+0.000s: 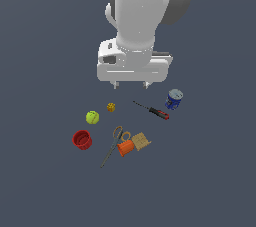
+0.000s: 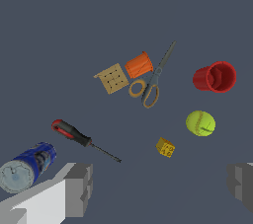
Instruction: Pick up a designated object from a clutter of objects.
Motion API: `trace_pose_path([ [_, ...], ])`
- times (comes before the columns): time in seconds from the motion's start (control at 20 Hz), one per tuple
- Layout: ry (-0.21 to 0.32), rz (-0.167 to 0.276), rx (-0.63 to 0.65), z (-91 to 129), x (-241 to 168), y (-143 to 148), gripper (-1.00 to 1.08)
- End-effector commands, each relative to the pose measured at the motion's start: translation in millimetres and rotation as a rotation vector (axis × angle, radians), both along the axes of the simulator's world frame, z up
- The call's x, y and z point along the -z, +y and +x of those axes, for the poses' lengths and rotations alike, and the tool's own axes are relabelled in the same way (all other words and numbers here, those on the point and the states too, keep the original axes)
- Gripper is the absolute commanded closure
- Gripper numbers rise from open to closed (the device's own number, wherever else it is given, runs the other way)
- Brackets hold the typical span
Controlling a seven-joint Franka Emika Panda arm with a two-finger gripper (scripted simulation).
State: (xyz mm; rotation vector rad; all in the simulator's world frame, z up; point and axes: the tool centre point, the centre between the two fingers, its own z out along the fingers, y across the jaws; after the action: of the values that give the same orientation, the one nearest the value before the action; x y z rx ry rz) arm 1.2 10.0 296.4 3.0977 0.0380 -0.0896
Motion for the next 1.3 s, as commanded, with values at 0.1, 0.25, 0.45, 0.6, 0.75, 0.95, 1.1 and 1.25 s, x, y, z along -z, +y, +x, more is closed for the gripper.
trace_pose_path([
  [0.1, -0.004, 0.003, 0.045, 5.5, 9.1, 2.6, -0.92],
  [0.25, -0.007, 0.005, 0.088, 10.8, 17.9, 5.3, -0.92],
  [0.45, -0.013, 0.008, 0.164, 19.5, 33.4, 9.7, -0.92],
  [0.6, -0.019, 0.011, 0.235, 27.1, 48.0, 13.7, -0.92],
  [0.75, -0.024, 0.014, 0.312, 34.8, 64.2, 18.0, -0.92],
  [0.95, -0.03, 0.016, 0.415, 44.1, 86.3, 23.5, -0.92],
  [1.1, -0.035, 0.017, 0.493, 50.4, 103.2, 27.5, -0.92],
  [1.25, -0.04, 0.017, 0.571, 56.1, 120.4, 31.4, -0.92],
])
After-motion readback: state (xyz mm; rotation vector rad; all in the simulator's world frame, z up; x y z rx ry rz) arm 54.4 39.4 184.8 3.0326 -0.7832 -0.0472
